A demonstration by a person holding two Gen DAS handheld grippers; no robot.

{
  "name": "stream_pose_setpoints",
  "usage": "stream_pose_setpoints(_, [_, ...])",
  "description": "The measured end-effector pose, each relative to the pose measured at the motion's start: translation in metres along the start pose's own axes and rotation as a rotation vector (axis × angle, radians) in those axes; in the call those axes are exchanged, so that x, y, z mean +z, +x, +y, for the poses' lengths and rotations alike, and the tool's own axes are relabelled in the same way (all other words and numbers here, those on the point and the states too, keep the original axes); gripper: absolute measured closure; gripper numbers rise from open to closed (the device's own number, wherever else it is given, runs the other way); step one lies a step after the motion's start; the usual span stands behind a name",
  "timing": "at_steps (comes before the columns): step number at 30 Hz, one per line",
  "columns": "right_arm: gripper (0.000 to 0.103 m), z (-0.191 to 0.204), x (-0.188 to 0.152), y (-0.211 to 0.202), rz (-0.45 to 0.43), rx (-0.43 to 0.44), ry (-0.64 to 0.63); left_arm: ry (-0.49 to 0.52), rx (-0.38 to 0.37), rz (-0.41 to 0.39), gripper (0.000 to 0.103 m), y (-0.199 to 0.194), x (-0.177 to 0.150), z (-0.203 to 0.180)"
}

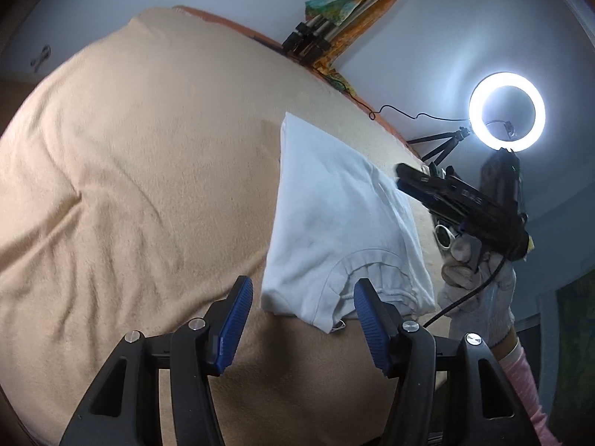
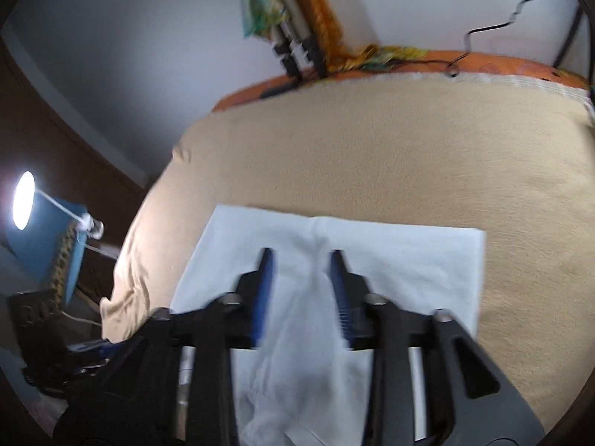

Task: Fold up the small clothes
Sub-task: 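Grasp the folded T-shirt bundle edge with both tools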

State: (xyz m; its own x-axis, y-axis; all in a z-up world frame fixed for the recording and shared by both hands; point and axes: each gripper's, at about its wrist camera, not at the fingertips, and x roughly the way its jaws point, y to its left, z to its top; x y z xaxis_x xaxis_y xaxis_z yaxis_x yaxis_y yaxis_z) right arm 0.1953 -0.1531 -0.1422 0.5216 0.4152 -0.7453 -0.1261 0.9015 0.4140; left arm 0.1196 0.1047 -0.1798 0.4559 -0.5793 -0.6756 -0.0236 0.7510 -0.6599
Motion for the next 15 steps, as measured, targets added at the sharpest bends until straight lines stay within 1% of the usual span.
stream_pose_setpoints(1, [0.058,-0.006,-0.002,-0.009,-0.017,0.002,0.017,-0.017,-0.013,0.009,0.043,0.001,-0.002,0.002])
stream_pose_setpoints(4, [0.058,-0.037,-0.017,-0.029,-0.015,0.038,0.093,-0.078,-0.041,0.044,0.043,0.007,-0.004,0.008])
stream_pose_setpoints(7, [0.058,-0.070,-0.032,-0.041,-0.010,0.016,0.155,-0.136,-0.054,0.070,0.043,0.014,-0.006,0.014])
stream_pose_setpoints(8, [0.058,-0.080,-0.036,-0.043,-0.012,0.021,0.179,-0.154,-0.056,0.077,0.043,0.016,-0.007,0.016])
stream_pose_setpoints(10, [0.058,-0.102,-0.044,-0.045,-0.020,0.062,0.249,-0.192,-0.058,0.088,0.043,0.018,-0.010,0.020])
stream_pose_setpoints(12, [0.058,-0.118,-0.047,-0.038,-0.005,0.092,0.302,-0.218,-0.064,0.074,0.040,0.019,-0.012,0.022])
stream_pose_setpoints(15, [0.058,-0.123,-0.045,-0.029,-0.007,0.147,0.314,-0.218,-0.056,0.054,0.039,0.022,-0.009,0.020])
